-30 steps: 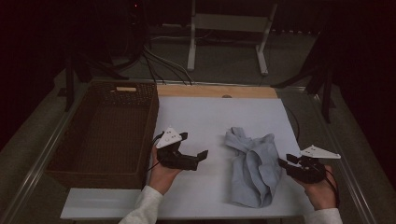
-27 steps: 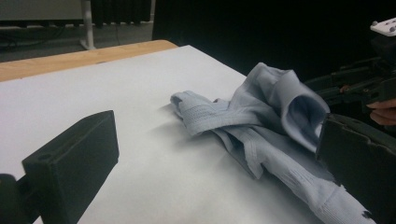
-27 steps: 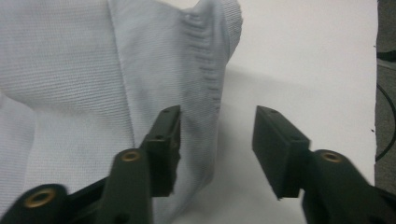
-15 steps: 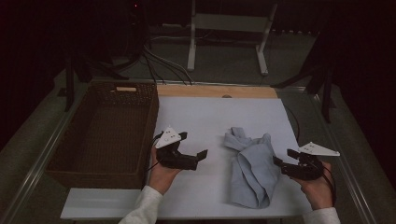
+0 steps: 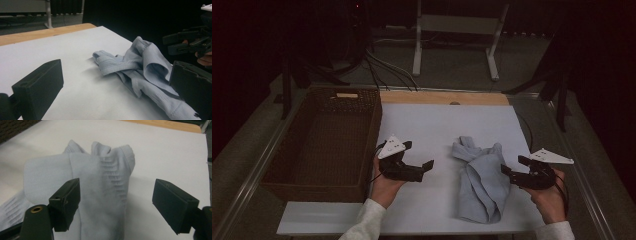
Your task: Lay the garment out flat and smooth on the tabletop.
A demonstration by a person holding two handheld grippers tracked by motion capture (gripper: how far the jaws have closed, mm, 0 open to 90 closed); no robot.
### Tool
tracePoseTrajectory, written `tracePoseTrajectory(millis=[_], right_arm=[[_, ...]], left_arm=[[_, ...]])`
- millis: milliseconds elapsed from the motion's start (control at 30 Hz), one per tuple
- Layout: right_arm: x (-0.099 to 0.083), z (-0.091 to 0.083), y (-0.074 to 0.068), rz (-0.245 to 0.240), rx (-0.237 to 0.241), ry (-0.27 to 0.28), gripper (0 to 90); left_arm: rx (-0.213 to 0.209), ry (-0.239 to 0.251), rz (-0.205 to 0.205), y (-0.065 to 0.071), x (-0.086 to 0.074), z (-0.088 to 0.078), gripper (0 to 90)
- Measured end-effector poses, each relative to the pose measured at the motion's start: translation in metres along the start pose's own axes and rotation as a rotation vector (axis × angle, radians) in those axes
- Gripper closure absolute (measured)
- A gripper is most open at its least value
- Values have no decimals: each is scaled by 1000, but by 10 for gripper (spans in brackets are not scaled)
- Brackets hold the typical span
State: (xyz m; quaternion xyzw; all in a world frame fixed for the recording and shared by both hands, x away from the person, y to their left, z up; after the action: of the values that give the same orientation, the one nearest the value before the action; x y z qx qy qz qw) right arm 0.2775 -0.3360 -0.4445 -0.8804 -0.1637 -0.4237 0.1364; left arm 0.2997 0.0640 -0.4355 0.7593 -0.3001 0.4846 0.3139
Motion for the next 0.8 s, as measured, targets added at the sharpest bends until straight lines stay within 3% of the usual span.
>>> tracePoseTrajectory(millis=[800], right_arm=[[20,7,-9,1,14,43,199]], left_arm=[[2,5,6,2,1,0,2]])
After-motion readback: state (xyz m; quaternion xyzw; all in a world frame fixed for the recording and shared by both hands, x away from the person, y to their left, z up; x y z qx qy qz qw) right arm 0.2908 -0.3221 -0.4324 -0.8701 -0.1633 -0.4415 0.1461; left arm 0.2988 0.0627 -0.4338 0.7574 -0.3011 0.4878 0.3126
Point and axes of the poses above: each handheld gripper's, and its own axes: z roughly forward along the jaws, x roughly out of its top, y roughly to its right, the point moved 1 cm from there along z, roughly forward along the jaws, and after that the axes turned 3 degrees about z, right-handed, at the moved point
